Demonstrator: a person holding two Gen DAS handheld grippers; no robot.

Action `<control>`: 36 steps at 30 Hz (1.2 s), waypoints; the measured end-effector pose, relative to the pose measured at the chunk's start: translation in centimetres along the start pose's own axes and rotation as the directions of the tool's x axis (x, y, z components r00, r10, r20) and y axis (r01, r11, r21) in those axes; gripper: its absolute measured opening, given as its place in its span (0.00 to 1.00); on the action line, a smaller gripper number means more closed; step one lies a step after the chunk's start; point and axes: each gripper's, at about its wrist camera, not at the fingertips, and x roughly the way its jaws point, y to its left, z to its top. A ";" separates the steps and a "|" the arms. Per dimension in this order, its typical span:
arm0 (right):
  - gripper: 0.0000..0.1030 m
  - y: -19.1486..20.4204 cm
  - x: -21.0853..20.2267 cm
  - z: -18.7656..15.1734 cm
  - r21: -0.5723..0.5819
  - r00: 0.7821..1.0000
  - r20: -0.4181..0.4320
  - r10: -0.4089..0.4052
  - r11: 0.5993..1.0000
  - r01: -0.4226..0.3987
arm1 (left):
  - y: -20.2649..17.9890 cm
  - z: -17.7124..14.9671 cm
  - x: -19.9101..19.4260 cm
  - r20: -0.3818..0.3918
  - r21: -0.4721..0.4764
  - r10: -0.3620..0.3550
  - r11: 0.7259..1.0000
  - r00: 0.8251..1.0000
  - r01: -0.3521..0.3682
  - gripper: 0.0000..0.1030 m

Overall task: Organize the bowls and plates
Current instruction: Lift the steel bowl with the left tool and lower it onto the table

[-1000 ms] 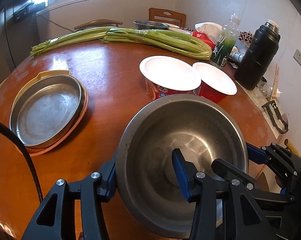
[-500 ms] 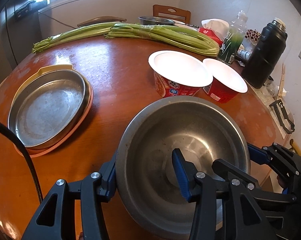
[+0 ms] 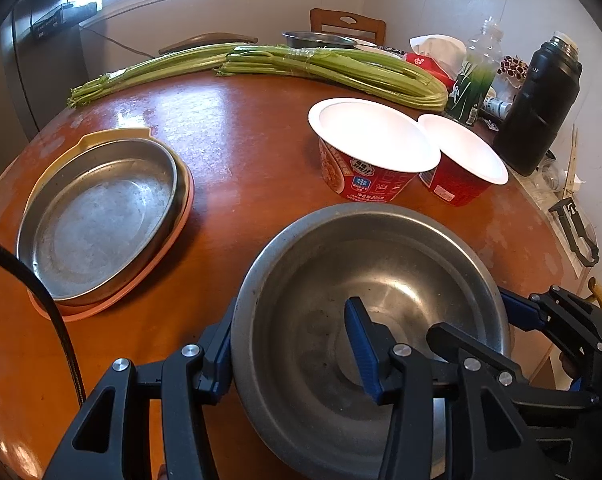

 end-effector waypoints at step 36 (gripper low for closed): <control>0.49 -1.2 -1.7 0.9 0.057 0.999 0.047 -0.012 0.998 0.010 | 1.7 0.2 -2.2 0.056 -0.045 -0.012 0.999 0.998 0.015 0.48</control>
